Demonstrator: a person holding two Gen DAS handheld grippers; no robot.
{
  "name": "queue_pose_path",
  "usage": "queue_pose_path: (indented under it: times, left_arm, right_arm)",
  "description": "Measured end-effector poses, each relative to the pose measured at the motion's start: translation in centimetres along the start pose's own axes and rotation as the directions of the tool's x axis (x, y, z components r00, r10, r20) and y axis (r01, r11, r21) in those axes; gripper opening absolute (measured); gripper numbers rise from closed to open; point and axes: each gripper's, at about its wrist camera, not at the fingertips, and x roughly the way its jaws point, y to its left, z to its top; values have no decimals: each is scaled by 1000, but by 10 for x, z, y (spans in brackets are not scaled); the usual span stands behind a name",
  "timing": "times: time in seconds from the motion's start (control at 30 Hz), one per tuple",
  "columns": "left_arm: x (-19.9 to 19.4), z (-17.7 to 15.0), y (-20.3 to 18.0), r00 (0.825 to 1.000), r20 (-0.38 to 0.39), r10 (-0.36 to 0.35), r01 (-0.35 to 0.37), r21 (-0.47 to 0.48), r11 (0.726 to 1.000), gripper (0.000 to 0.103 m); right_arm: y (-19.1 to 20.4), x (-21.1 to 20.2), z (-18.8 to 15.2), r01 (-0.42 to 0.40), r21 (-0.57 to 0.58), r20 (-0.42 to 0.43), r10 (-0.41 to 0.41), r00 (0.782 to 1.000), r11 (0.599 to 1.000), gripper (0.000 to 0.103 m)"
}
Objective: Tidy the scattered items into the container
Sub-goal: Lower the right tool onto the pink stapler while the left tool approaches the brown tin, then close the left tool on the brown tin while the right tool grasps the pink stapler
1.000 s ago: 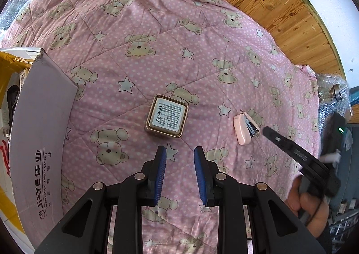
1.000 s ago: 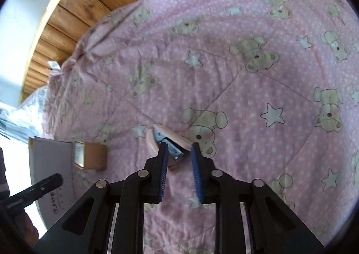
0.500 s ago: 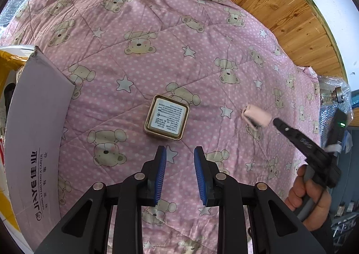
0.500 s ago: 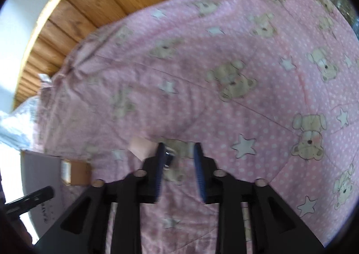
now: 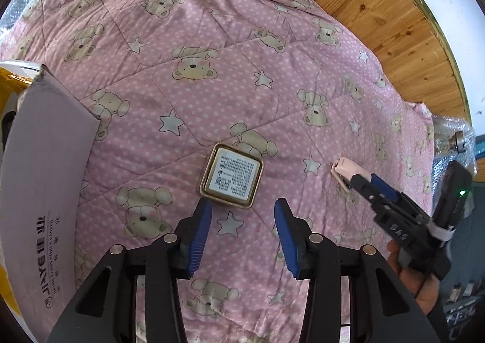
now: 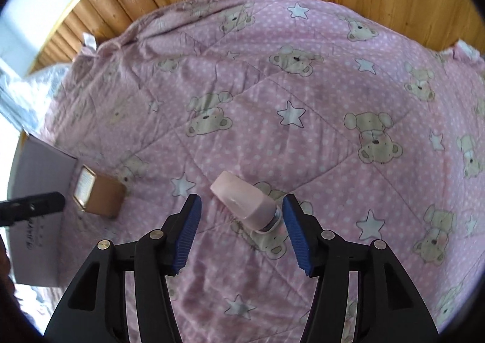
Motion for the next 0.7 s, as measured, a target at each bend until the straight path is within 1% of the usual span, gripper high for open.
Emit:
queue_pose_path:
  times: [0.13, 0.23, 0.27, 0.3, 0.33, 0.47, 0.63, 0.67, 0.7]
  left_arm:
    - [9, 6, 3, 1000, -6, -10, 9, -9, 1000, 46]
    - [15, 10, 0, 1000, -4, -5, 5, 9, 1000, 46]
    - [16, 11, -2, 1000, 1, -7, 7, 21, 1000, 49]
    - [17, 12, -4, 1000, 5, -8, 8, 37, 999, 53]
    - [19, 13, -7, 1000, 9, -9, 9, 54, 999, 55]
    - [16, 18, -2, 1000, 31, -3, 2, 51, 999, 56]
    - [12, 25, 3, 998, 58, 4, -7, 48, 999, 56]
    - [11, 26, 4, 998, 64, 6, -9, 47, 999, 56]
    - [13, 26, 8, 999, 52, -6, 4, 46, 999, 56]
  right_arm:
    - [1, 6, 2, 19, -33, 4, -19, 1000, 999, 59]
    - [1, 8, 2, 24, -47, 1, -24, 1000, 999, 59]
    - [1, 9, 2, 21, -47, 0, -21, 1000, 999, 56]
    - [1, 10, 2, 15, -45, -4, -16, 1000, 999, 52]
    - [0, 10, 1, 10, -44, -7, -10, 1000, 999, 50]
    - [2, 13, 0, -8, -49, -13, 7, 1000, 999, 45]
    - [1, 12, 0, -22, -44, -17, 21, 1000, 999, 45]
    - [0, 12, 0, -22, -42, -16, 22, 1000, 999, 46]
    - [-1, 12, 0, -23, -39, -15, 23, 1000, 999, 49]
